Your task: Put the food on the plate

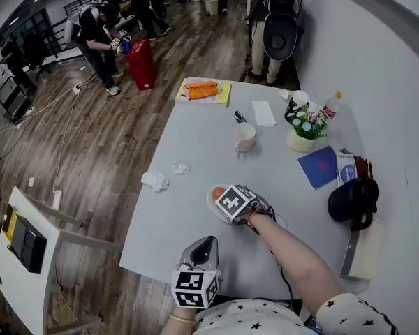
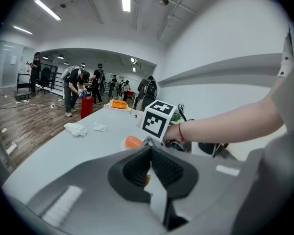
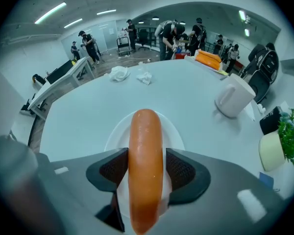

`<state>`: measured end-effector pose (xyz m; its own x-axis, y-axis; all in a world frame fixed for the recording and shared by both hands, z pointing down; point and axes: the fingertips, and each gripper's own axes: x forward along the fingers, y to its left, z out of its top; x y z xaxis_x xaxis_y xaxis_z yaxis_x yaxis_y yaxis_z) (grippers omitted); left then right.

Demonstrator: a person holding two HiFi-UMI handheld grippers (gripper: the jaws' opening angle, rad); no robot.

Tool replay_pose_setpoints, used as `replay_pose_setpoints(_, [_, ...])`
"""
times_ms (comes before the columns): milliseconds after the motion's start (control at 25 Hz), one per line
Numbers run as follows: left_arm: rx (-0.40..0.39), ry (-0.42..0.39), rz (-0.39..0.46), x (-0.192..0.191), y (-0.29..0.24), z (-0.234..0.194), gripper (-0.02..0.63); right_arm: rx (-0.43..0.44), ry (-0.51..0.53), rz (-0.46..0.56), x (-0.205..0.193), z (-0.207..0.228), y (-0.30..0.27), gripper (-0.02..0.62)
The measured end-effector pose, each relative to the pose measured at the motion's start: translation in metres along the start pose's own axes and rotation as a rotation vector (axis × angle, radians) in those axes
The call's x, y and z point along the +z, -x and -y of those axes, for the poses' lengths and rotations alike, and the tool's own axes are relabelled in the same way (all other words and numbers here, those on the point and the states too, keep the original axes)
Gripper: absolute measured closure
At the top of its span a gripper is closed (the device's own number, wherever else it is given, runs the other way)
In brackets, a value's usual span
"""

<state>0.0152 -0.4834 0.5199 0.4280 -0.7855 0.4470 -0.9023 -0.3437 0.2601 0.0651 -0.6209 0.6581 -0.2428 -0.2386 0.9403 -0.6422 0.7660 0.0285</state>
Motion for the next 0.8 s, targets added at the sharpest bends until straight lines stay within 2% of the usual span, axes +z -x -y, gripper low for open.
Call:
replay_pose_setpoints(120, [-0.005,-0.01,-0.002,0.0,0.001,0.004,0.598,0.005,-0.053,0.112,0.007,0.0,0.009,0.274])
replay_pose_setpoints(440, [-0.022,-0.028,0.02,0.005,0.005,0.013,0.598,0.035,-0.224,0.368,-0.002,-0.017,0.066,0.283])
replay_pose_setpoints(480, [-0.023,-0.029,0.023,0.005,0.006,0.014,0.598,0.037,-0.249,0.422,-0.005,-0.022,0.078,0.316])
replay_pose_setpoints(600, [-0.033,-0.035,0.029,0.005,0.011,0.019,0.598,0.03,-0.386,0.636,-0.019,-0.032,0.125,0.595])
replay_pose_setpoints(680, [-0.049,-0.048,0.032,0.005,0.014,0.026,0.598,0.03,-0.464,0.753,-0.031,-0.041,0.154,0.597])
replay_pose_setpoints(800, [-0.065,-0.067,0.035,0.002,0.02,0.037,0.598,-0.018,-0.515,0.823,-0.055,-0.054,0.182,0.597])
